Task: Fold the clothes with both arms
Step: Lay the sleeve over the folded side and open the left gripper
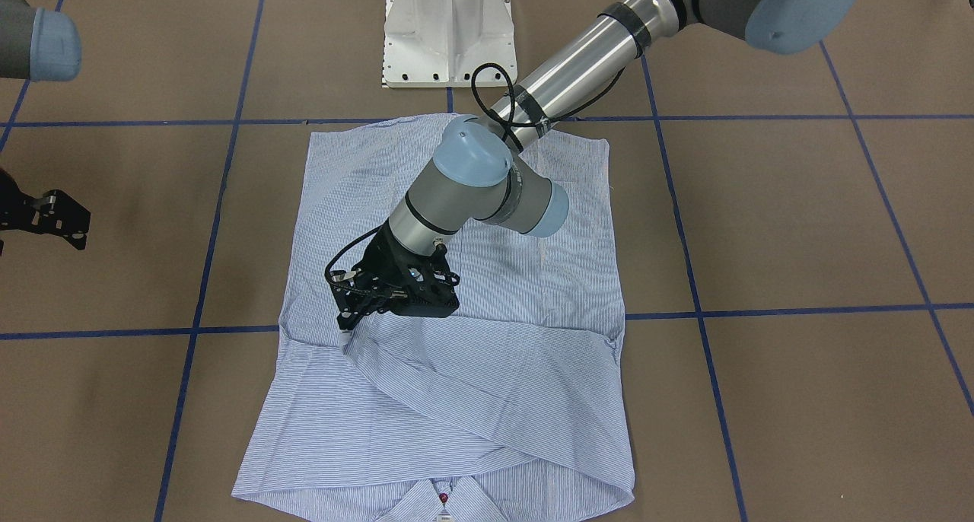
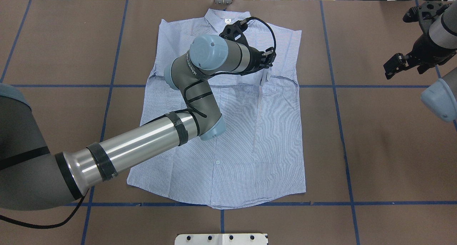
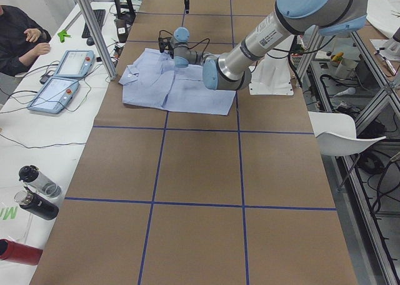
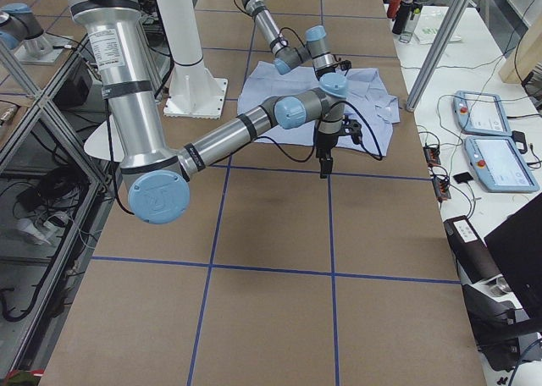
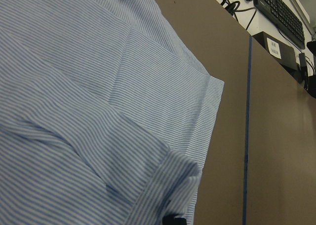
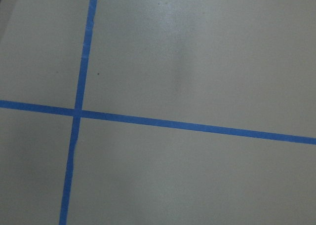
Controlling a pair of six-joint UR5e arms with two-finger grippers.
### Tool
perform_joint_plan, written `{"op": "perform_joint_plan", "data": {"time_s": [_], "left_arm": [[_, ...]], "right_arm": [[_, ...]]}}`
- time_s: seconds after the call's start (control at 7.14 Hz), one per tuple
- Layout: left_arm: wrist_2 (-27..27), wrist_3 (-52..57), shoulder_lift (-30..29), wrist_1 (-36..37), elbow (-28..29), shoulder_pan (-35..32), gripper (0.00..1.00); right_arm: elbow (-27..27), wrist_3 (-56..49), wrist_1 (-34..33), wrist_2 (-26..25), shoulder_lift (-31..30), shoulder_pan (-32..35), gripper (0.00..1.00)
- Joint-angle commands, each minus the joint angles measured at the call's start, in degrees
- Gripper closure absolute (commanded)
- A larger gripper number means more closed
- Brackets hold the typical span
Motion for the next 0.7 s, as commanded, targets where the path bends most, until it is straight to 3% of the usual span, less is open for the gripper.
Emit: {"op": "perform_joint_plan", "data": {"time_s": [0.0,0.28,0.42,0.56], "left_arm": [[-0.2,0.2,-0.1,-0.9,-1.2,0.1,0.01],[-0.4,1.4,2.7,-0.4,-5.0,-0.3,0.01],[-2.9,1.9,7.8,0.6,-10.2,-1.6,0.01],[-7.8,2.9,13.3,4.5,-17.0,-3.1,0.01]], "right_arm": [[-0.1,0.2,0.0,0.1,0.3,0.0,0.0],[0.4,0.3,0.1,3.6,0.4,0.0,0.0],[0.9,0.6,1.0,4.6,0.8,-0.4,0.0],[0.8,5.3,8.0,5.0,-0.2,-0.7,0.0]]}}
